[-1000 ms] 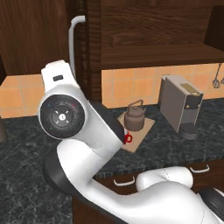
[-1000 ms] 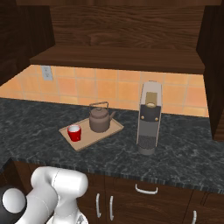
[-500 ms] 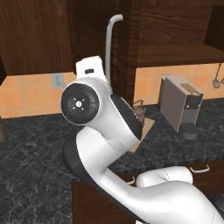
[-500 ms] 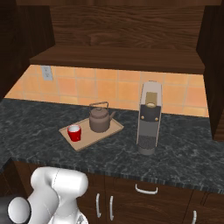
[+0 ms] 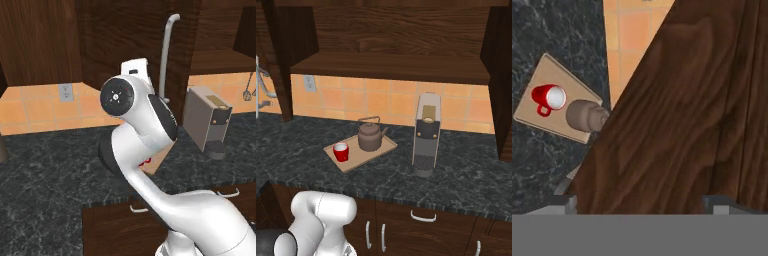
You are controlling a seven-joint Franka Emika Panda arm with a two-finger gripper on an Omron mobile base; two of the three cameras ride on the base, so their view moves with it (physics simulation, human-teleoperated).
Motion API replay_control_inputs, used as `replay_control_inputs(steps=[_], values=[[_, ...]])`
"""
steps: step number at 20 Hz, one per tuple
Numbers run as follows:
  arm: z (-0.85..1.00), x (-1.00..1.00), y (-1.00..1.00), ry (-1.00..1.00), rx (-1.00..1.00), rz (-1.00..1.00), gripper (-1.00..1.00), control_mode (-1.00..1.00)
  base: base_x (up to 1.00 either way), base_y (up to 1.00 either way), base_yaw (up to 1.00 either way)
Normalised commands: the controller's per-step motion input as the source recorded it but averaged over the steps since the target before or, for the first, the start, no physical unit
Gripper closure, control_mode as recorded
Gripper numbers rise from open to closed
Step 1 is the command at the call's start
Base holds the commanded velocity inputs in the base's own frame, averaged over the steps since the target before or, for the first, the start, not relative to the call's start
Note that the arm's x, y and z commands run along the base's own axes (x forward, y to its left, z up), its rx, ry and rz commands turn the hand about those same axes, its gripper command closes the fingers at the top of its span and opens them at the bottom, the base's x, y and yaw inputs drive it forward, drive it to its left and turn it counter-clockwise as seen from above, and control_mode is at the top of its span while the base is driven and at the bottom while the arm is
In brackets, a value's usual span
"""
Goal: Pick the kettle from the counter and place it on the tray. Then pick the mug from the cabinet and place it on the tray. Then close the cabinet doors.
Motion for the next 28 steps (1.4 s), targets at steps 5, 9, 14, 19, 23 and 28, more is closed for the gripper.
replay_control_inputs(steps=[5, 9, 14, 19, 23, 28], values=[[-0.12, 0.74, -0.73, 0.0, 0.0, -0.07, -1.0, -1.0, 0.0, 0.0, 0.0], [-0.12, 0.75, -0.71, 0.0, 0.0, -0.07, -1.0, -1.0, 0.0, 0.0, 0.0], [-0.12, 0.83, -0.7, 0.0, 0.01, -0.03, -1.0, -1.0, 0.0, 0.0, 0.0], [-0.04, 0.97, -0.6, 0.0, 0.08, 0.0, -1.0, -1.0, 0.0, 0.0, 0.0], [-0.02, 0.96, -0.48, 0.0, 0.15, 0.0, -1.0, -1.0, 0.0, 0.0, 0.0], [-0.12, 0.61, -0.23, 0.0, 0.14, 0.08, -1.0, -1.0, 0.0, 0.0, 0.0]])
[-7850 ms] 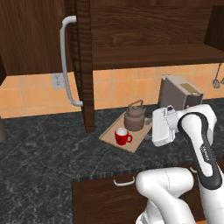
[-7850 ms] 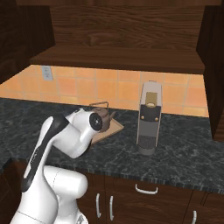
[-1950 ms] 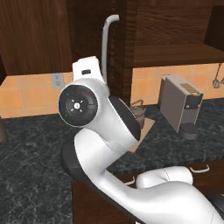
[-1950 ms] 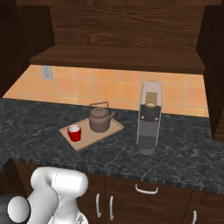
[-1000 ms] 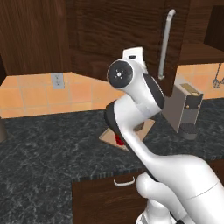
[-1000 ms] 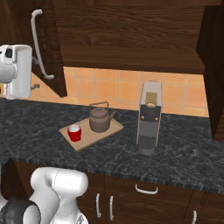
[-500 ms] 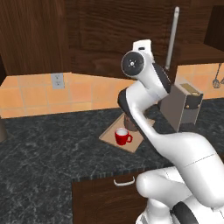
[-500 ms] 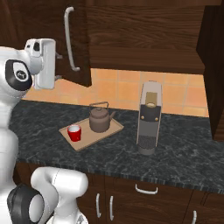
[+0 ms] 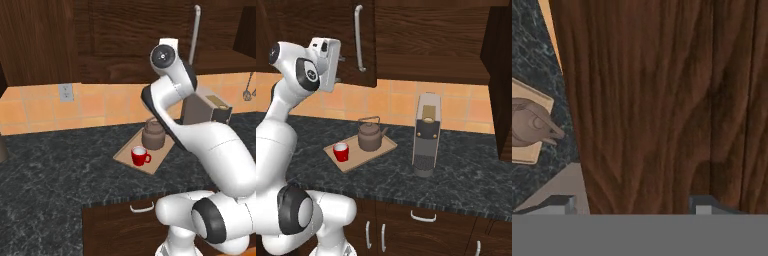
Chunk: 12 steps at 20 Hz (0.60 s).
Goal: Pick the kettle from the counter and place it on the tray. Then pick the mug from the cabinet and place it on the tray. Then close the cabinet doors.
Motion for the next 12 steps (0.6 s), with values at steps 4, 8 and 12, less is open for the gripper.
replay_control_inputs(steps=[4, 8, 12], values=[[-0.08, 0.33, -0.1, 0.0, 0.09, 0.15, -1.0, -1.0, 0.0, 0.0, 0.0], [-0.01, 0.12, -0.01, 0.02, 0.01, 0.15, -1.0, -1.0, 0.0, 0.0, 0.0], [-0.07, 0.34, 0.0, 0.1, 0.0, 0.14, -1.0, -1.0, 0.0, 0.0, 0.0]])
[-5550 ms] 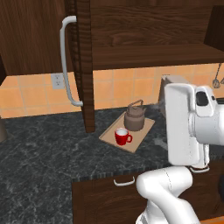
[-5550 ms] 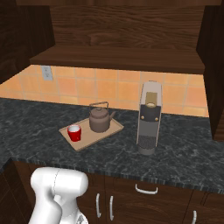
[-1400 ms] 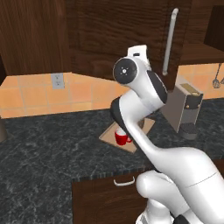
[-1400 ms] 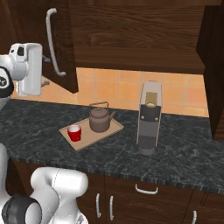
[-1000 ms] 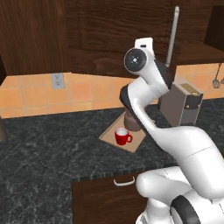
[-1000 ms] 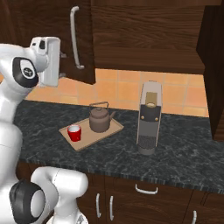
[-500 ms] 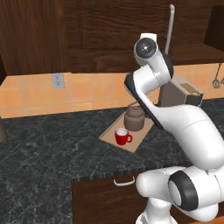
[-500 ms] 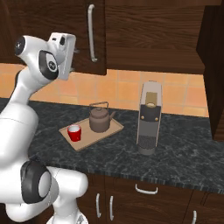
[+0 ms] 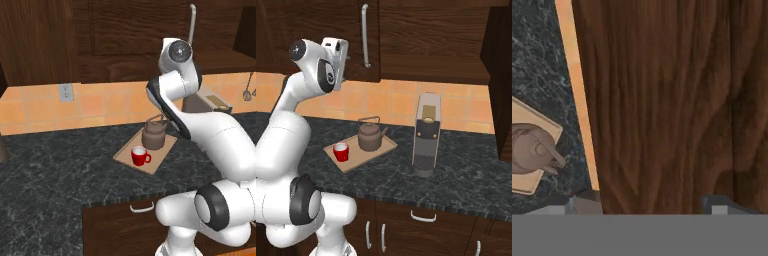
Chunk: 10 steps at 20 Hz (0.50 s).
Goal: Pick the kettle from the counter and place it on the tray. Then pick the mug from the cabinet and place it on the tray. Then close the cabinet doors.
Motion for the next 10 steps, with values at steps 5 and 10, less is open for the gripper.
replay_control_inputs(steps=[5, 10], values=[[-0.1, 0.41, 0.05, 0.14, 0.0, 0.19, -1.0, -1.0, 0.0, 0.0, 0.0], [-0.14, 0.34, 0.09, 0.08, 0.0, 0.2, -1.0, -1.0, 0.0, 0.0, 0.0]])
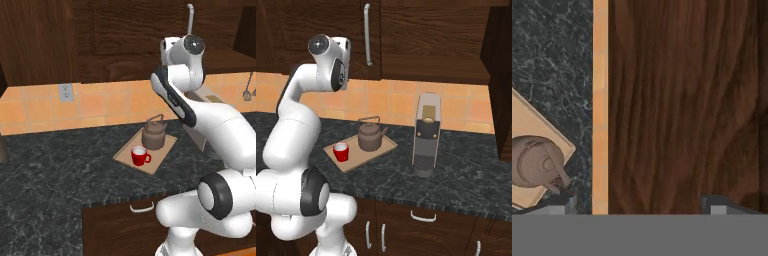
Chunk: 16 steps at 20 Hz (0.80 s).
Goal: Pick the kettle from the counter and place it on the tray. Then pick the mug from the cabinet and place it on the tray. Then close the cabinet doors.
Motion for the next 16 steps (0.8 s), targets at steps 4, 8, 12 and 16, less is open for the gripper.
replay_control_inputs(steps=[4, 8, 12, 16], values=[[-0.2, 0.18, 0.18, 0.0, 0.0, 0.17, -1.0, -1.0, 0.0, 0.0, 0.0], [-0.09, -0.18, 0.12, 0.0, 0.0, 0.09, -1.0, -1.0, 0.0, 0.0, 0.0], [0.0, -0.66, 0.0, 0.0, 0.0, 0.03, -1.0, -1.0, 0.0, 0.0, 0.0], [0.0, -0.9, 0.0, 0.0, 0.08, 0.0, -1.0, -1.0, 0.0, 0.0, 0.0]])
